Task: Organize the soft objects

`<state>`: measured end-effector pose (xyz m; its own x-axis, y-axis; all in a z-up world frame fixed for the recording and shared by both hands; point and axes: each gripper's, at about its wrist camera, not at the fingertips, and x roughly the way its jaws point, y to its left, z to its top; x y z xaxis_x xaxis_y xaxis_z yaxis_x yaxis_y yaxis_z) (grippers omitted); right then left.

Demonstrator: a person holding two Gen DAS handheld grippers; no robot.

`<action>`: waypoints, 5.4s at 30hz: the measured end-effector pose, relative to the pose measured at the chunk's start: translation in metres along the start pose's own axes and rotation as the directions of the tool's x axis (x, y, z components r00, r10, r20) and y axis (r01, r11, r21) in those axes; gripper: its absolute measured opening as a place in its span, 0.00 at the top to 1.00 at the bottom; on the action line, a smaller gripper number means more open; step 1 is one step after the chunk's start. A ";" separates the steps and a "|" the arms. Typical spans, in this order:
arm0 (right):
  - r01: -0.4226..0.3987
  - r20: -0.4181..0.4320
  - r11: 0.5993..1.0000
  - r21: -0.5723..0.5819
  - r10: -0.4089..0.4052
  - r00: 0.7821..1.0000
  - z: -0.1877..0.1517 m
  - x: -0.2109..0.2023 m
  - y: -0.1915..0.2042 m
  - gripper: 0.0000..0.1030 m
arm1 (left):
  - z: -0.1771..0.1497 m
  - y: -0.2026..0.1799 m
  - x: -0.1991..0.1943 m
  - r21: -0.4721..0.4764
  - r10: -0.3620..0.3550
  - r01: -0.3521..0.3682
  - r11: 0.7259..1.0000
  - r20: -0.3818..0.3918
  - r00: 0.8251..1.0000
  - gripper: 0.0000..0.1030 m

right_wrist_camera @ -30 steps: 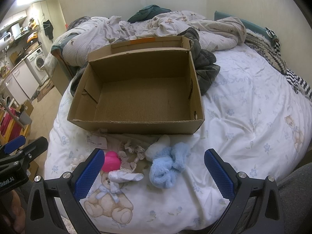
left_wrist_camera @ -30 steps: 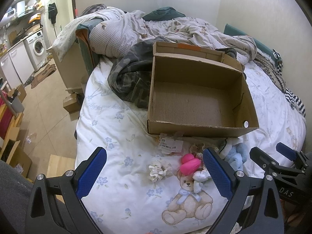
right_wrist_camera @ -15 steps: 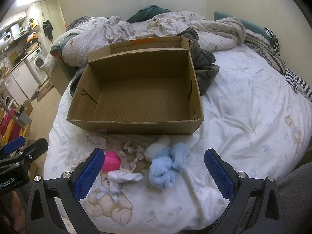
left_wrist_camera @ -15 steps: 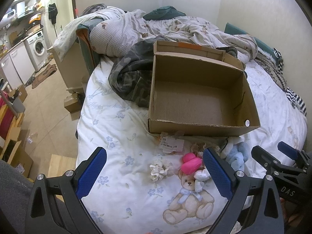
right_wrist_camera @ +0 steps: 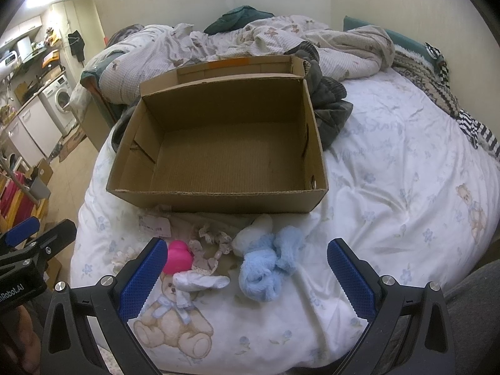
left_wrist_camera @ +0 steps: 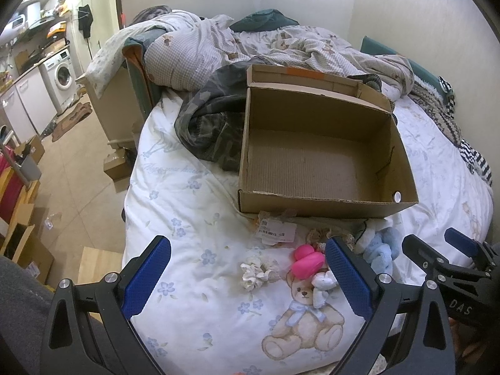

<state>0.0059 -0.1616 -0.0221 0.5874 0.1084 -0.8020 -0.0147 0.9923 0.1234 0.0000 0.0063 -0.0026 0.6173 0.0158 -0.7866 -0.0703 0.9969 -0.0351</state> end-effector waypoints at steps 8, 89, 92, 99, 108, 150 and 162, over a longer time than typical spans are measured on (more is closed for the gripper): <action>0.006 -0.005 1.000 0.002 -0.006 1.000 -0.002 0.002 0.002 0.00 | 0.000 0.000 0.000 0.000 0.001 -0.001 1.000 0.000 1.000 0.04; -0.300 -0.187 0.939 0.167 0.329 0.926 0.052 -0.017 -0.048 0.82 | 0.069 0.021 -0.014 -0.085 -0.117 0.105 0.991 -0.149 0.982 0.91; -0.333 -0.132 0.929 0.164 0.355 0.925 0.067 -0.026 -0.044 0.82 | 0.083 0.017 -0.015 -0.065 -0.127 0.119 0.991 -0.132 0.983 0.91; -0.380 -0.042 0.910 0.166 0.392 0.919 0.101 -0.029 -0.038 0.82 | 0.109 0.007 -0.003 -0.018 -0.149 0.148 0.989 -0.102 0.984 0.91; -0.368 -0.071 0.915 0.164 0.383 0.921 0.122 0.014 -0.029 0.82 | 0.130 -0.006 0.038 0.007 -0.187 0.189 0.982 -0.124 0.975 0.91; -0.228 -0.203 0.964 0.139 0.253 0.946 0.104 0.120 -0.022 0.82 | 0.105 -0.042 0.127 0.064 -0.120 0.138 0.988 -0.230 0.966 0.62; -0.237 -0.188 0.960 0.149 0.263 0.946 0.103 0.118 -0.026 0.74 | 0.108 -0.040 0.118 0.093 -0.074 0.089 0.992 -0.158 0.985 0.37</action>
<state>0.1591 -0.1804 -0.0593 0.3996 0.3751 -0.8364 -0.0333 0.9178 0.3956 0.1605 -0.0238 -0.0274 0.4893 -0.0702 -0.8693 0.0582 0.9972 -0.0477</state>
